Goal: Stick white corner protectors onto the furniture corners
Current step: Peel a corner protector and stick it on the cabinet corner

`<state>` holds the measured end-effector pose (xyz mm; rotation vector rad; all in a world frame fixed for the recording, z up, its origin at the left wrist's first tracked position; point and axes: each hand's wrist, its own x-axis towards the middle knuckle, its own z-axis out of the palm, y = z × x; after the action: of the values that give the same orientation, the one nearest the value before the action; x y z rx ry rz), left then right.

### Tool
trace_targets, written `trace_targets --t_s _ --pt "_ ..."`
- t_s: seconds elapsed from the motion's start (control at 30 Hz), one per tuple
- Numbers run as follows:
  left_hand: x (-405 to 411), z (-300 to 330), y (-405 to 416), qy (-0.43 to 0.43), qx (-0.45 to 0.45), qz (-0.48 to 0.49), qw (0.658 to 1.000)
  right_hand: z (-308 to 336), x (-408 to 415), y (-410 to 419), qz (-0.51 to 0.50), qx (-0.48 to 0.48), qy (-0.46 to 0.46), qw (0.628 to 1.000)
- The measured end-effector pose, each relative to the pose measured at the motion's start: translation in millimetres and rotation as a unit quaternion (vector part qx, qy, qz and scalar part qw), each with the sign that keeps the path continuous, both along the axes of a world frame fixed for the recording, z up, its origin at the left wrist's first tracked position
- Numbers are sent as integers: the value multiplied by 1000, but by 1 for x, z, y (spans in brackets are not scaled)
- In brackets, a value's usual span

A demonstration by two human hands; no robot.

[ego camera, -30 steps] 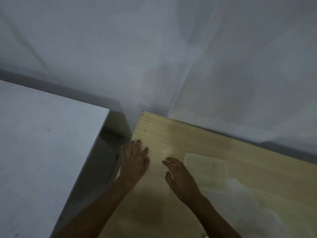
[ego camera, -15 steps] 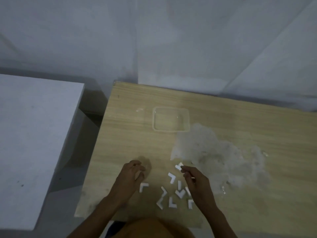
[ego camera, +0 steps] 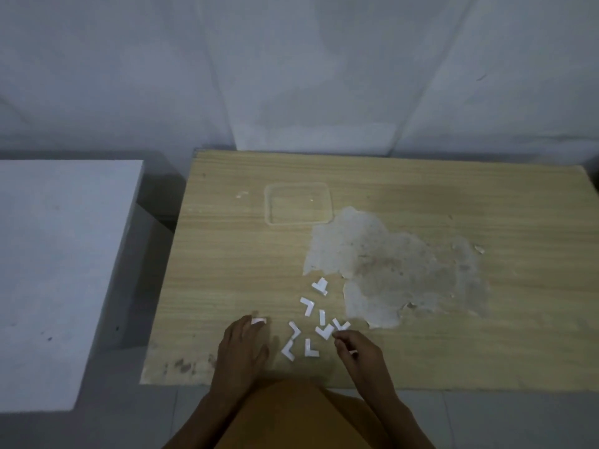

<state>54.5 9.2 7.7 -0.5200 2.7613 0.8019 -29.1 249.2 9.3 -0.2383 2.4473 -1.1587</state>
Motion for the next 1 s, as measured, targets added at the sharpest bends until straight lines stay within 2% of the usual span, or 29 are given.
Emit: trace_targets --t_s 0.13,0.4,0.53,0.7,0.87,1.0 --pt "6 -21 -2 -43 -63 -12 997 -13 -18 -15 63 34 27 997" --pt "1 -47 -9 -125 -115 19 985 -30 -51 -64 116 135 49 983" --pt "0 -51 -12 -142 -107 30 984 -32 -60 -77 113 190 18 975" --pt "-3 -52 -14 -133 -80 43 987 -35 -59 -85 131 247 24 960" --pt "-3 -52 -18 -131 -58 36 989 -37 -55 -85 129 248 35 960" --pt "-7 -49 -24 -139 -48 28 989 -38 -53 -86 126 198 37 971"
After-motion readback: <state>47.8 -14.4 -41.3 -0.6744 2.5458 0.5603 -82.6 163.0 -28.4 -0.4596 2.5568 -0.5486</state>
